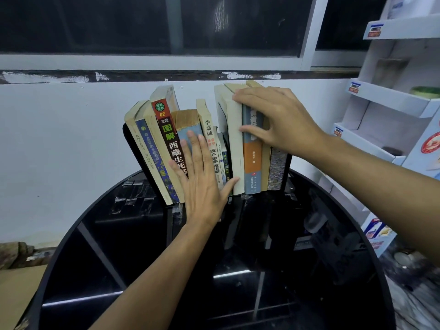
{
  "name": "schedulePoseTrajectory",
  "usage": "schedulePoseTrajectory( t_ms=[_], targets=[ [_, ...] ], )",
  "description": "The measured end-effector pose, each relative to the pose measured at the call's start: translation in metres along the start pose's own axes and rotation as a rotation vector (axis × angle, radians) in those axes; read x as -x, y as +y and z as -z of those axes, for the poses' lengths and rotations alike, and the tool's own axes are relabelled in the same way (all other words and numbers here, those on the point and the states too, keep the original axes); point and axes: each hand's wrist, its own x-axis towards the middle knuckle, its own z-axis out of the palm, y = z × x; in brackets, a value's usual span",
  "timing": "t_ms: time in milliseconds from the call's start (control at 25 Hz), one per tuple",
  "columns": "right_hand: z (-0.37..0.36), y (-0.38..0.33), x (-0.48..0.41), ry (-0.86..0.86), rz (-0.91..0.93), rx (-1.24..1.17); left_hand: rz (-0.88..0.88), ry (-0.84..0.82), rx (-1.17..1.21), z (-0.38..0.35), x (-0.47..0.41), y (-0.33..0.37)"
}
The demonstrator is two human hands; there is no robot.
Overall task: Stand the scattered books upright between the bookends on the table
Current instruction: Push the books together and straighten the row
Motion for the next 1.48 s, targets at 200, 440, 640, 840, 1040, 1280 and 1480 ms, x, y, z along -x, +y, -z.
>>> schedulePoseTrajectory(
  t_ms=[200,440,640,840,1040,1280,1480],
  targets=[
    [0.015,0.011,-0.004,-0.172,0.046,0.015,-0.012,-0.04,0.017,-0.003,-0.009,0.015],
    [0.009,0.014,-0.004,-0.149,0.073,-0.011,0.0,-0.026,0.005,-0.009,-0.01,0.015],
    [0.003,0.014,-0.004,-0.132,0.05,-0.02,0.005,-0.019,0.012,-0.011,-0.012,0.016],
    [-0.001,0.013,-0.006,-0.116,0.055,-0.02,0.0,-0.009,0.019,-0.013,-0.012,0.016],
    [0.006,0.012,-0.005,-0.14,0.058,-0.028,0.006,-0.013,0.051,-0.009,-0.01,0.017],
    [0.021,0.029,0.003,-0.199,0.051,-0.021,-0.123,-0.016,0.082,-0.009,-0.016,0.037],
    [0.02,0.038,0.009,-0.184,0.074,0.062,-0.134,-0.006,-0.01,-0.019,-0.02,0.04]
  ],
)
